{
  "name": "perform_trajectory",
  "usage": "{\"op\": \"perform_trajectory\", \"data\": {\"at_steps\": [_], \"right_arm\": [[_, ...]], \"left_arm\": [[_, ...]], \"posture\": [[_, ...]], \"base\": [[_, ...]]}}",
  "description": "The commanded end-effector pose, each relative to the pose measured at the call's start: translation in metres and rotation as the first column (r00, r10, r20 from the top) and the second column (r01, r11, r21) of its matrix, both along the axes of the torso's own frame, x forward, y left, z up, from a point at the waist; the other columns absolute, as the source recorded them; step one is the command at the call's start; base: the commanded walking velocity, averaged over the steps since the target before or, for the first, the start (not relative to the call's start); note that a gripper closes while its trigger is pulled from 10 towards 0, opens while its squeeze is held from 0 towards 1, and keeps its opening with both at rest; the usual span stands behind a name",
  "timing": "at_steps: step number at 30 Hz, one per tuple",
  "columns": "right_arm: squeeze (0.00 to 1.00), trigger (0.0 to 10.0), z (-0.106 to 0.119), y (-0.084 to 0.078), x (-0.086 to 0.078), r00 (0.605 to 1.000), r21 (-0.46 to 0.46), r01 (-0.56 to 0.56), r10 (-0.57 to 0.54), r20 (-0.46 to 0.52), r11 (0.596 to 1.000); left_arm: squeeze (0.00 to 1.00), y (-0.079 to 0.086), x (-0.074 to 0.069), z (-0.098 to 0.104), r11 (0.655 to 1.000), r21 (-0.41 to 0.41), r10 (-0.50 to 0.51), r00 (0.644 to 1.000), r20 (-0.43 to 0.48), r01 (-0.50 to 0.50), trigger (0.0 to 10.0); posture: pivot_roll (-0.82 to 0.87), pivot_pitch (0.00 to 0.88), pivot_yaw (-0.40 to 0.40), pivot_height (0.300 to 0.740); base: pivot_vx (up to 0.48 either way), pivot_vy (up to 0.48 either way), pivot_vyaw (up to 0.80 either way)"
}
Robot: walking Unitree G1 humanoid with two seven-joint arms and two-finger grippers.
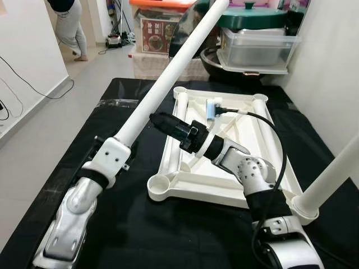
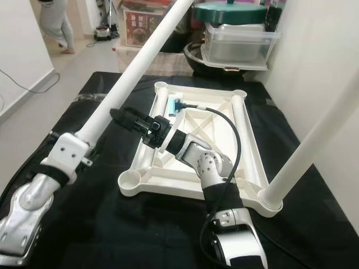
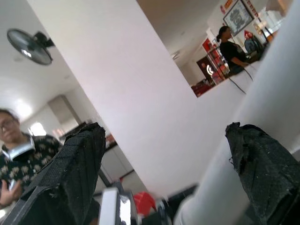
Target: Building children table
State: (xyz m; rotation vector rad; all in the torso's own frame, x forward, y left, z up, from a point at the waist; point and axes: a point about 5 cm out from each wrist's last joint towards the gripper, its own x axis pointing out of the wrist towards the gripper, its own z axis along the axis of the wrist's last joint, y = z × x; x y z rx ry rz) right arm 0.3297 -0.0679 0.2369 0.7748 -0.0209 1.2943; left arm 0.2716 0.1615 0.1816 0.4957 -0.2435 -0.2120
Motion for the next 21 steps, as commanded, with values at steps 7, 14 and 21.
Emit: {"op": "perform_trajectory", "data": {"at_steps": [7,14,21], "right_arm": [[0.0,10.0,-0.018,0.01,0.006,0.986,-0.053,0.075,-0.082,-0.147,0.996],[0.0,10.0,-0.021,0.007,0.007,0.978,-0.083,0.093,-0.106,-0.178,0.992],[0.0,10.0,-0.021,-0.008,0.018,0.96,-0.11,0.158,-0.178,-0.217,0.981]], "left_arm": [[0.0,-0.017,-0.002,0.001,0.998,0.003,-0.062,0.997,0.047,0.062,10.0],[0.0,-0.015,-0.004,0.0,0.999,0.009,-0.048,0.998,0.051,0.048,10.0],[0.0,-0.014,-0.005,-0.001,0.999,0.016,-0.033,0.997,0.071,0.032,10.0]], "posture": [[0.04,0.0,-0.073,0.74],[0.04,0.0,-0.074,0.74],[0.05,0.0,-0.076,0.74]], "base": [[0.0,0.0,0.0],[0.0,0.0,0.0],[0.0,0.0,0.0]]}}
